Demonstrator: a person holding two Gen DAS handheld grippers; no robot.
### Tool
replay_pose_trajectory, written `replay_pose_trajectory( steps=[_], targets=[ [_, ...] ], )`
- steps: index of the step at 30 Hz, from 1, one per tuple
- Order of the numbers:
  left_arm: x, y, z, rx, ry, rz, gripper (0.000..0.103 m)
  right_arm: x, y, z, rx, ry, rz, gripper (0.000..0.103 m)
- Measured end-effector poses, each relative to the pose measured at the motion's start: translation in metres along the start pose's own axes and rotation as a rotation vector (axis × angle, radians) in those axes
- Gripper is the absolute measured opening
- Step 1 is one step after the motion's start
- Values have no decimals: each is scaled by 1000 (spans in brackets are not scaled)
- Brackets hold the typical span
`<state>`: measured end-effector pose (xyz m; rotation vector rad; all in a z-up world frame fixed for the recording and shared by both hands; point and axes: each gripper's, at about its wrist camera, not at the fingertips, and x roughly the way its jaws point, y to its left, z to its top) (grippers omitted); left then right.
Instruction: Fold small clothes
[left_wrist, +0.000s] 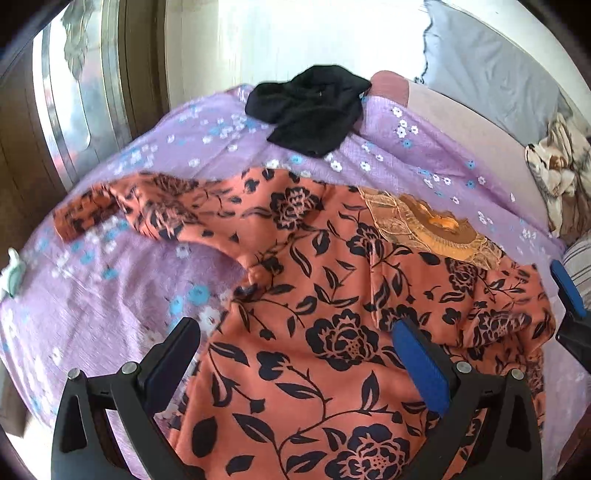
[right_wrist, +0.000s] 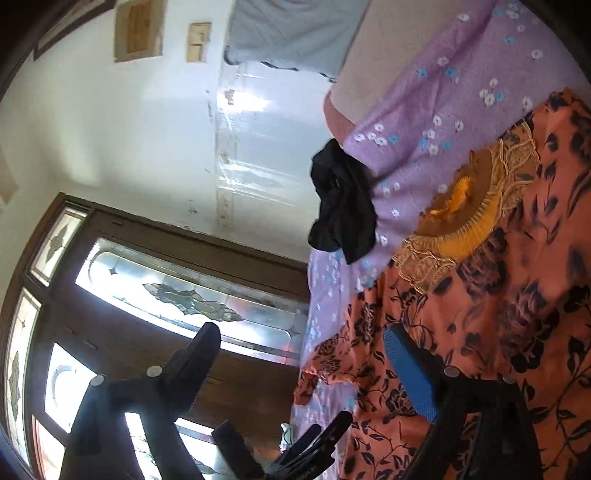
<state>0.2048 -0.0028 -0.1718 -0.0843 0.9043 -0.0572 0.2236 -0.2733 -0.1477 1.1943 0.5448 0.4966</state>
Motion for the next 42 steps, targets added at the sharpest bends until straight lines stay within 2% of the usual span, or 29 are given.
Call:
replay_pose_trajectory(
  steps=[1, 3, 5, 7, 10, 13, 17, 20, 23, 25, 26, 28, 32, 35, 37, 39, 41, 42],
  targets=[
    [3, 0, 0, -8, 17, -13, 103, -5, 3, -3, -2, -2, -10, 92],
    [8, -2, 1, -19, 32, -32, 103, -18, 7, -1, -19, -23, -98, 92],
    [9, -5, 2, -20, 27, -59, 101, -36, 8, -5, -40, -31, -194, 86],
    [12, -13, 2, 3, 17, -79, 83, -59, -3, -8, -36, -32, -278, 75],
    [31, -27, 5, 52, 63, -124, 61, -90, -30, -17, -23, -30, -378, 71],
    [55, -31, 11, 28, 127, -214, 55, -110, -68, -13, 87, -2, -490, 65],
    [79, -45, 19, 25, 179, -319, 56, -121, -93, -4, 118, 16, -594, 65],
    [94, -59, 16, 39, 256, -360, 56, -121, -98, -1, 130, 34, -598, 65],
    [92, -67, 15, 64, 247, -380, 54, -121, -99, 2, 123, 39, -596, 65],
    [91, -70, 18, 77, 242, -385, 32, -121, -96, 5, 107, -1, -580, 65],
    [91, -70, 19, 75, 235, -379, 27, -128, -91, 7, 93, -39, -550, 65],
    [94, -67, 24, 54, 218, -392, 6, -142, -85, 11, 80, -118, -474, 65],
    [84, -63, 32, 6, 159, -483, 6, -158, -84, 17, 117, -235, -391, 66],
    [71, -66, 37, 44, 107, -504, 6, -159, -92, 18, 155, -248, -419, 66],
    [70, -66, 38, 46, 102, -517, 6, -152, -98, 16, 178, -239, -449, 66],
    [74, -63, 36, 54, 125, -502, 6, -148, -103, 14, 196, -224, -469, 66],
    [83, -61, 33, 59, 174, -439, 7, -139, -108, 13, 204, -206, -491, 66],
    [91, -59, 31, 49, 215, -404, 14, -135, -111, 13, 204, -198, -502, 66]
  ],
)
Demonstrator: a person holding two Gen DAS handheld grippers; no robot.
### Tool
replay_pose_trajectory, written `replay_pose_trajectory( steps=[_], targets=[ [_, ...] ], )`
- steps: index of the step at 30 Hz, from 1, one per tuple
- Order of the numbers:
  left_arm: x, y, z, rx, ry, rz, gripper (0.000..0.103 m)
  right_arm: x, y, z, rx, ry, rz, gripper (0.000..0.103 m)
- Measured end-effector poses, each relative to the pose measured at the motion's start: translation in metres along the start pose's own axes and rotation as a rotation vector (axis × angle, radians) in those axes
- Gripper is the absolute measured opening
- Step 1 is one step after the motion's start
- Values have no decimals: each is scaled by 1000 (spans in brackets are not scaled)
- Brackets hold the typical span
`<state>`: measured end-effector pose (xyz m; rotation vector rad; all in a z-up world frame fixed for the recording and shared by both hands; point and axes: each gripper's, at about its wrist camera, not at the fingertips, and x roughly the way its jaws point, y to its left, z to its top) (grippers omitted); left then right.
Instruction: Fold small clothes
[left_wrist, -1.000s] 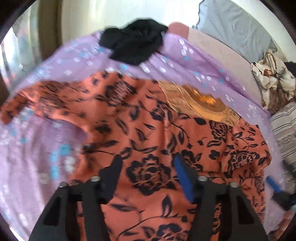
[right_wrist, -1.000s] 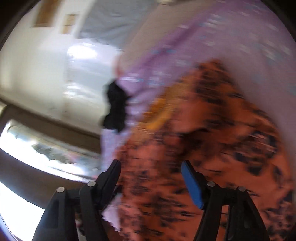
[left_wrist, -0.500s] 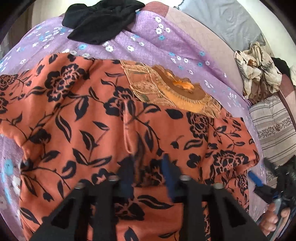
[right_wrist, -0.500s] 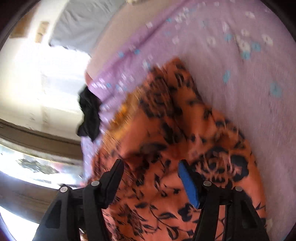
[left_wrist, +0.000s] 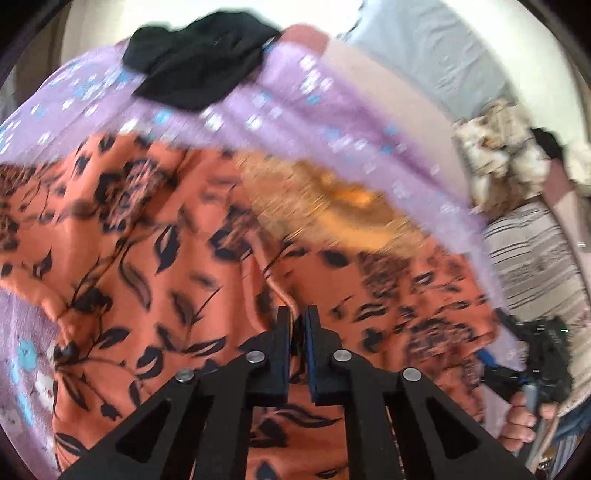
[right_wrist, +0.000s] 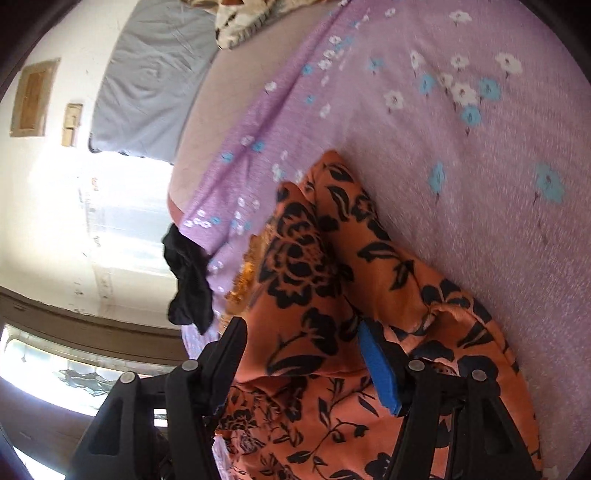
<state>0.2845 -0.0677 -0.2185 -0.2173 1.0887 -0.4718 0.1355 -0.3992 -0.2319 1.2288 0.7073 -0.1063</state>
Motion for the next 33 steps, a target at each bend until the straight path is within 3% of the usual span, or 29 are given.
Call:
replay_pose_trajectory(
  steps=[1, 2, 5, 8, 9, 10, 13, 16, 21, 23, 25, 29, 33],
  targets=[
    [7, 5, 0, -31, 38, 19, 31, 1, -1, -1, -3, 2, -6, 66],
    [12, 10, 0, -74, 68, 16, 39, 4, -1, -1, -6, 3, -9, 66],
    [10, 16, -2, -129, 31, -52, 45, 6, 3, -1, -20, -2, -19, 66],
    [12, 9, -3, -79, 28, -58, 38, 10, 4, -2, -32, -6, -22, 66],
    [15, 6, -4, -58, 23, -39, 21, 12, 6, -3, -35, -6, -24, 66],
    [17, 4, -5, -39, 15, -15, 10, 13, 7, -3, -42, -6, -25, 66],
    [14, 1, -3, -20, -35, -14, 4, 12, 13, -5, -74, -23, -33, 66],
    [2, -1, 3, -3, -96, -9, 3, 5, 24, -6, -134, -69, -29, 66],
    [-20, 5, 10, 36, -148, 128, 3, -5, 42, -9, -237, -152, -32, 66],
    [-25, 12, 13, 32, -154, 142, 3, -3, 40, -8, -236, -158, -41, 66],
    [-30, 15, 15, 45, -166, 201, 3, 3, 36, -6, -219, -142, -57, 66],
    [-35, 24, 19, 45, -191, 286, 3, 37, 19, -5, -233, -11, -229, 64],
    [-42, 32, 19, 32, -191, 321, 3, 41, 36, -12, -353, -21, -305, 65]
  ],
)
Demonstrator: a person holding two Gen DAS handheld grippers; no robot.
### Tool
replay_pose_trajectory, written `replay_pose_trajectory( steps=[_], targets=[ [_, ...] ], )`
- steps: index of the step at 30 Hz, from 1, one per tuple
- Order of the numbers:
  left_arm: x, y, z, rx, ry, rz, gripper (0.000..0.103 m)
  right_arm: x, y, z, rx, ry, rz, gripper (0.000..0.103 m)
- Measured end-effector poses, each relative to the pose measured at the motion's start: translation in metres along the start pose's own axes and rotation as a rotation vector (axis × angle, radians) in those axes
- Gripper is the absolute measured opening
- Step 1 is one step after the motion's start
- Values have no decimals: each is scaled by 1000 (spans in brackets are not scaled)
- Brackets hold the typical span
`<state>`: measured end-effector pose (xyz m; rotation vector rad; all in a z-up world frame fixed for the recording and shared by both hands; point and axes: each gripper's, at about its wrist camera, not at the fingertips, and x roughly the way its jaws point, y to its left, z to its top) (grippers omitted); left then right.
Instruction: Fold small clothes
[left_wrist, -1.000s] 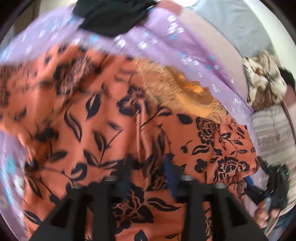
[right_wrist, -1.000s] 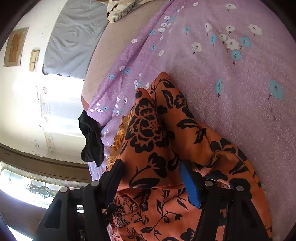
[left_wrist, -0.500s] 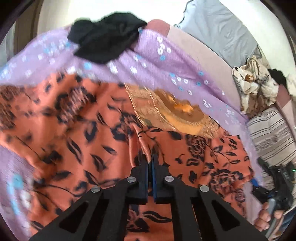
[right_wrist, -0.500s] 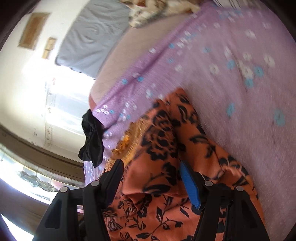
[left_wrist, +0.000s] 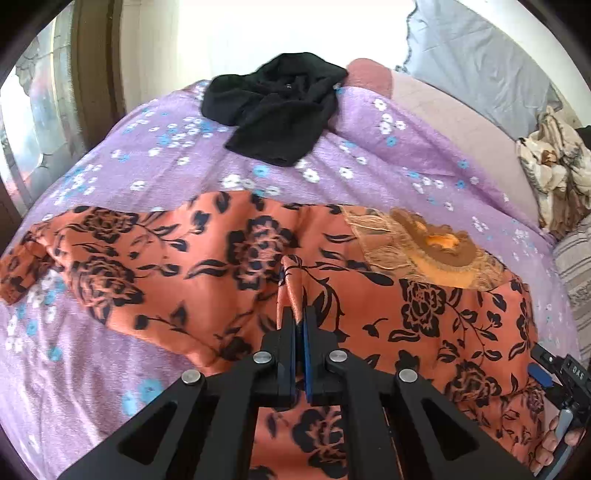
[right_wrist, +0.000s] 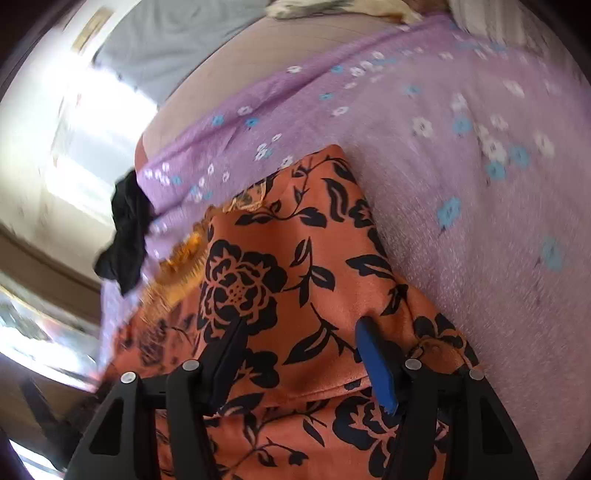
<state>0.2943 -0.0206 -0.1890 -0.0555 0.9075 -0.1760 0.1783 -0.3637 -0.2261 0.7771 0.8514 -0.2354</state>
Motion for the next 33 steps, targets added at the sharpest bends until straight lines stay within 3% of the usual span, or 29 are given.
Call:
replay_pose_trajectory(
  steps=[3, 6, 8, 10, 13, 17, 20, 26, 33],
  targets=[
    [-13, 13, 4, -2, -34, 21, 5, 4, 8, -2, -63, -2, -44, 65],
    [-32, 43, 11, -70, -98, 94, 6, 6, 17, -5, -114, -5, -77, 67],
    [-44, 77, 15, -171, -126, 107, 14, 8, 18, -7, -136, -12, -89, 68],
    [-52, 122, 15, -319, -141, 119, 38, 9, 20, -10, -159, -15, -102, 69],
    [-49, 185, 8, -516, -107, 140, 40, 9, 22, -12, -175, -22, -115, 70],
    [-29, 252, -12, -781, -42, 76, 40, 9, 24, -14, -177, -26, -126, 73],
    [-23, 281, -24, -926, -60, 26, 40, 10, 26, -15, -190, -31, -131, 73],
    [-3, 316, -27, -1092, -99, -148, 56, 11, 28, -16, -198, -33, -134, 76],
    [14, 363, -23, -1278, -180, -261, 66, 13, 30, -17, -219, -34, -140, 78]
  ],
)
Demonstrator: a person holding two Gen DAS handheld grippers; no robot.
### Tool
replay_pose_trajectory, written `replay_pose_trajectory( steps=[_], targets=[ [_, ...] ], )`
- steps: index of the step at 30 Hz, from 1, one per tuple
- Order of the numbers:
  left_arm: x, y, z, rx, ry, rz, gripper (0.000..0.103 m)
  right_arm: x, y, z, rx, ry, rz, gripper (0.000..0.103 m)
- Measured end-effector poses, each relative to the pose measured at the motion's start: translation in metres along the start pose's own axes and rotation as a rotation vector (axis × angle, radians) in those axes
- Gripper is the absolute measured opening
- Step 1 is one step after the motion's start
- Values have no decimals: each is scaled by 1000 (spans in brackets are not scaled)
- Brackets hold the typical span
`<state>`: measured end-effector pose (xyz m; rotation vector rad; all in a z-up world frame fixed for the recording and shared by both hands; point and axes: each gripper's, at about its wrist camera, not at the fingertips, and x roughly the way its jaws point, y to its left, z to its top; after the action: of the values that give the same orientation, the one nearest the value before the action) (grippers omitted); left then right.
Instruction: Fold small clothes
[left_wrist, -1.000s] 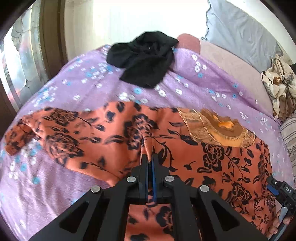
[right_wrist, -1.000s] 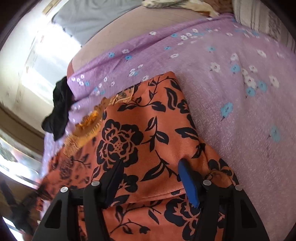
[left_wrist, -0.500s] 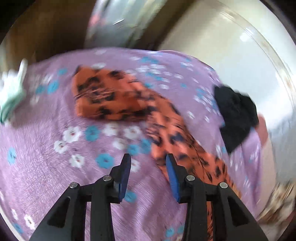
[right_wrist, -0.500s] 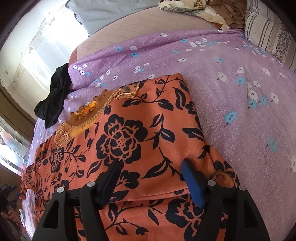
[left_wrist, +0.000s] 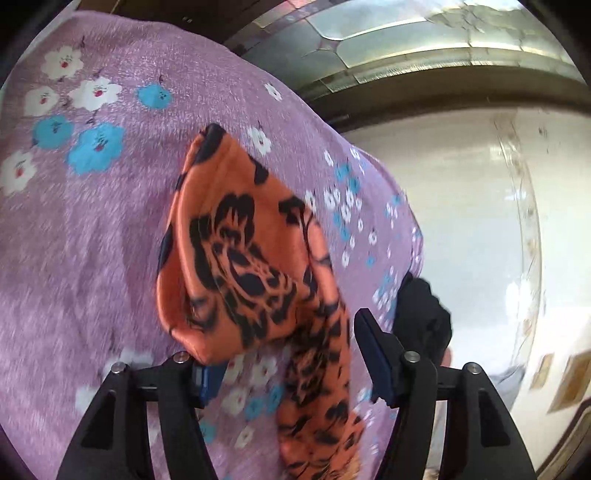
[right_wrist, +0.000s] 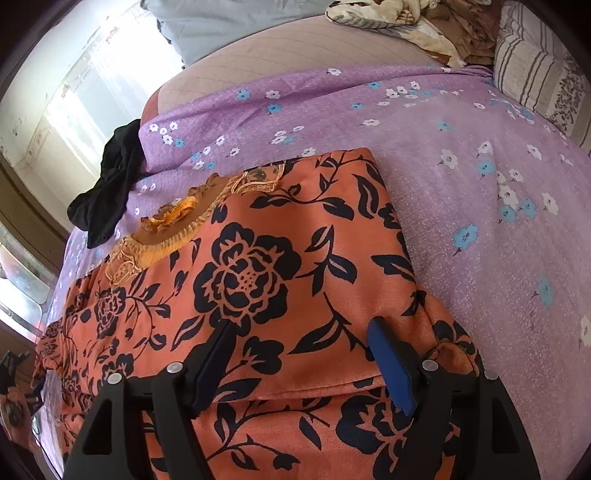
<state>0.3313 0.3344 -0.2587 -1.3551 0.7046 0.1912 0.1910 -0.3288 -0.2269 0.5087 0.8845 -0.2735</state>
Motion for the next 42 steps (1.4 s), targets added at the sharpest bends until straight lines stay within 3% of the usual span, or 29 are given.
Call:
replay_pose_trajectory(
  steps=[3, 5, 7, 8, 11, 15, 20, 22, 25, 29, 33, 39, 41, 42],
  targets=[
    [8, -8, 4, 41, -13, 11, 64, 2, 2, 1, 0, 1, -1, 82],
    [11, -16, 7, 106, -43, 41, 56, 4, 5, 1, -11, 1, -11, 84],
    [18, -19, 11, 153, -50, 98, 15, 5, 8, 0, -35, 0, -27, 85],
    [22, -17, 13, 158, -47, 122, 13, 6, 10, -1, -49, 0, -36, 85],
    [21, -11, 18, 129, -52, 90, 9, 5, 9, -1, -44, -3, -33, 85],
    [3, -28, 10, 214, -102, 120, 6, 4, 5, -1, -8, -9, -12, 85],
    [-39, -104, -27, 517, -207, 63, 6, 0, 4, -1, 32, -9, 7, 85],
    [-60, -141, -59, 678, -242, 12, 6, -1, 3, 0, 47, -8, 15, 85],
    [-84, -189, -120, 904, -231, -93, 6, -2, 2, 0, 66, -5, 24, 85],
    [-91, -223, -196, 1055, -91, -230, 6, -6, -2, 1, 108, -1, 47, 84],
    [-66, -235, -280, 1175, 93, -283, 6, -14, -9, 3, 164, -7, 79, 84],
    [-14, -212, -411, 1357, 376, -229, 6, -30, -24, 14, 242, -61, 125, 84],
    [10, -196, -447, 1416, 531, -145, 12, -34, -28, 18, 260, -73, 150, 84],
    [21, -188, -459, 1428, 620, -85, 19, -35, -29, 20, 266, -78, 162, 84]
  ],
)
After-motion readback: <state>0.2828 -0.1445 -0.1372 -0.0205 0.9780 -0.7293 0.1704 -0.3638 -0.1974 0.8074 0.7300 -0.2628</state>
